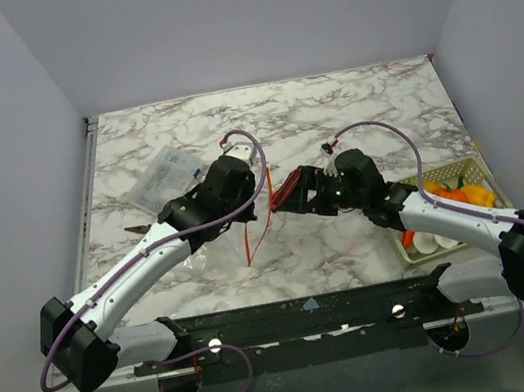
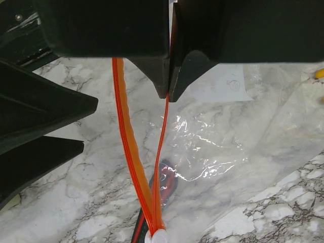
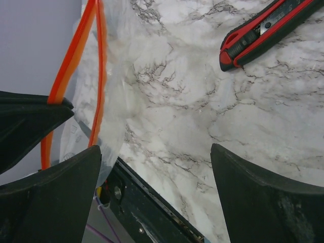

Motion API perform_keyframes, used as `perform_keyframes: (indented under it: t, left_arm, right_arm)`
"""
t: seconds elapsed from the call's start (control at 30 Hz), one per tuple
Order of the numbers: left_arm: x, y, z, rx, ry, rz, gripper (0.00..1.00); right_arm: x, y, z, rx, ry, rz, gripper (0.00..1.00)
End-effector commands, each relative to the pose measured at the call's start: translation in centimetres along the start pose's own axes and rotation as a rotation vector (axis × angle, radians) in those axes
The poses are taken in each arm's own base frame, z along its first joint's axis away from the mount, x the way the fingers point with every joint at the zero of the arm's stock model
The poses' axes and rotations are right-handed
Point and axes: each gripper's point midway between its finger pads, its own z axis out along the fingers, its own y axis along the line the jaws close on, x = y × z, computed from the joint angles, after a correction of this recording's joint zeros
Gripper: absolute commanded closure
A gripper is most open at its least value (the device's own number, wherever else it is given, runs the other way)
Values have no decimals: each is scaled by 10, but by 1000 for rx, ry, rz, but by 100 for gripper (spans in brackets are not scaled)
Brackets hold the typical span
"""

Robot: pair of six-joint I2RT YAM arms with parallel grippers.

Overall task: Place the food in the zip-top bag and seal the zipper
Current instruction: Open the zipper of the food storage bag at the center of the board.

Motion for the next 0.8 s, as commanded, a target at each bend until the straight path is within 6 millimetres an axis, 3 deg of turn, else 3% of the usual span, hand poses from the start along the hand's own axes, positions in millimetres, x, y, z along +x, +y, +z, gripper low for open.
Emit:
perform_keyframes:
  t: [0.0, 0.23, 0.37, 0.57, 0.77]
  left_arm:
    - [-1, -6, 2, 50, -15, 67, 100]
    - [2, -21, 7, 104, 40, 93, 100]
    - [2, -20, 6, 91, 41, 107, 100]
    - [1, -19, 5, 83, 43, 112, 100]
    - [0, -18, 4, 76, 35, 124, 100]
  right_arm:
    - [-11, 16, -2, 12, -95, 42, 11]
    - [5, 22, 18, 66, -80, 26, 18]
    - [10, 19, 22, 88, -74, 32, 32]
    - [15, 25, 25, 60, -74, 26, 43]
    - [16, 33, 26, 21, -78, 29, 75]
